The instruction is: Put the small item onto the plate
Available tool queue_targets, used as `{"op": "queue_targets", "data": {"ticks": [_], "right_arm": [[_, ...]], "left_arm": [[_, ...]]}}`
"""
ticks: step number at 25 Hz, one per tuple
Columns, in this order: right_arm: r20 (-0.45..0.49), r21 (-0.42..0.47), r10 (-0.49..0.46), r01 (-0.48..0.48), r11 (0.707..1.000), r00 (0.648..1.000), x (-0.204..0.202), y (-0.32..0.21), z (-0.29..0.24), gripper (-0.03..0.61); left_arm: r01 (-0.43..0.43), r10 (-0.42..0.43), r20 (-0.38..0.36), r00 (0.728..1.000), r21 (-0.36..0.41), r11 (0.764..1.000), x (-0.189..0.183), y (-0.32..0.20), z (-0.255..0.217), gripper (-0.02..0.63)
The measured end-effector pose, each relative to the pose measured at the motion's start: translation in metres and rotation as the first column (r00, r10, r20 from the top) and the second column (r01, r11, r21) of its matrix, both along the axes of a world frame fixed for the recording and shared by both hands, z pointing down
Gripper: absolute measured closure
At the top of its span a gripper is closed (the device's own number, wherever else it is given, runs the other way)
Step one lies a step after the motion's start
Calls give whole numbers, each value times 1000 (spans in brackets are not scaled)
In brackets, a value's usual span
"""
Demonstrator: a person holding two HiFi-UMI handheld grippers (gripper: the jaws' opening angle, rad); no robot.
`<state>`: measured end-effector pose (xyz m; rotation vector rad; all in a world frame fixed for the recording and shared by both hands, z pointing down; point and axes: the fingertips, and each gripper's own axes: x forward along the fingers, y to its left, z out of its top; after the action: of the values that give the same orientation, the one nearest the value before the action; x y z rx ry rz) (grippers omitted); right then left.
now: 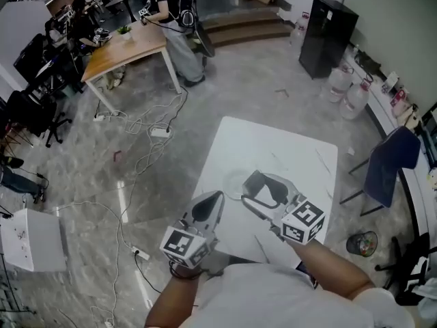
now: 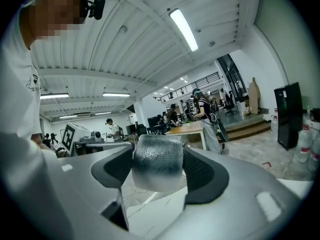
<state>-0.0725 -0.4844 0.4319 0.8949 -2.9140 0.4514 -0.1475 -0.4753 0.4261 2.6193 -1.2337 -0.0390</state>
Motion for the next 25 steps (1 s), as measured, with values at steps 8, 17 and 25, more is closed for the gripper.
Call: {"op": "queue_targets", "data": {"ticks": [8,17,25], "right_arm": [[-108,-142,47,-62,988,993,-27,-87,107,275],[-289,-278,9,-92,956,957,-31,-121,237,275],[-405,-354,-55,-100,930,913,-35,-138,330,275]], "left_arm": [[-78,78,-2,997,-100,992,-22,-71,65,607],[-116,113,-25,993,-217,969,-28,-106,136,607],[-114,115,-15,993,-275,955,-38,-128,172,607]]}}
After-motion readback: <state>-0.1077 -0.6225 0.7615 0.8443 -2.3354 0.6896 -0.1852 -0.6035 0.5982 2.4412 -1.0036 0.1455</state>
